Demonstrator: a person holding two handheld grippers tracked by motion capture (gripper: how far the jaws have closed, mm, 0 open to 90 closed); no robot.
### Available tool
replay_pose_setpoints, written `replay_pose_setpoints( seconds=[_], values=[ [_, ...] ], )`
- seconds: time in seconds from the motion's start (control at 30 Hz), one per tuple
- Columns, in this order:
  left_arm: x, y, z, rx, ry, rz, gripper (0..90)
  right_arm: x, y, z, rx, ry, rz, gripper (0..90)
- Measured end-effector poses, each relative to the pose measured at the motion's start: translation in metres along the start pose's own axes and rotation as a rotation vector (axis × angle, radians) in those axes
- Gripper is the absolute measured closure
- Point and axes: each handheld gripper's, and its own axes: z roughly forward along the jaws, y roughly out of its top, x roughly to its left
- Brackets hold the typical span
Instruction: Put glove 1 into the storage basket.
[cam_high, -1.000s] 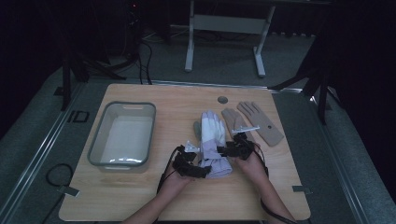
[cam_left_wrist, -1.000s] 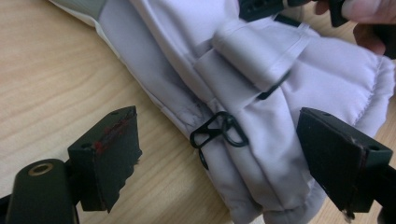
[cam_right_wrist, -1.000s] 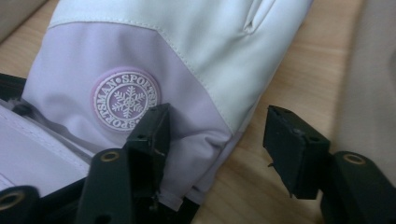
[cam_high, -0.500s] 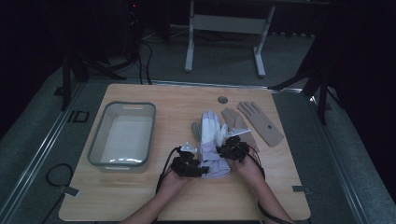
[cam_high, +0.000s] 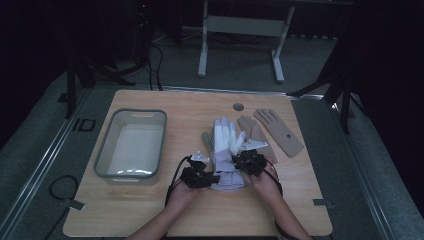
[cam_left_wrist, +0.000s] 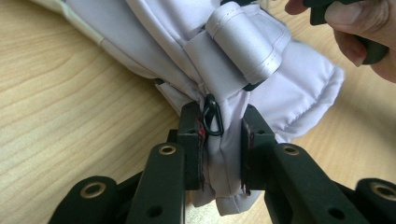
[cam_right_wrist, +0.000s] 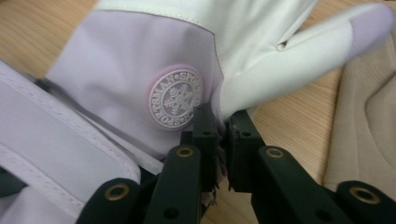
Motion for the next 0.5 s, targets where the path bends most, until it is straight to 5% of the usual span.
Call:
replay_pose_setpoints(
  seconds=[0.33,0.5],
  values=[
    [0.007,-0.001,-0.003,0.024,-0.011,-0.009,75.6,0.001,0.004,0.005,0.018,0.031,0.030,84.1],
    [0.012,0.000,-0.002,0.040,-0.025,-0.018,75.5,-0.004,0.006,0.015,0.069,0.067,0.080,74.2]
  ],
)
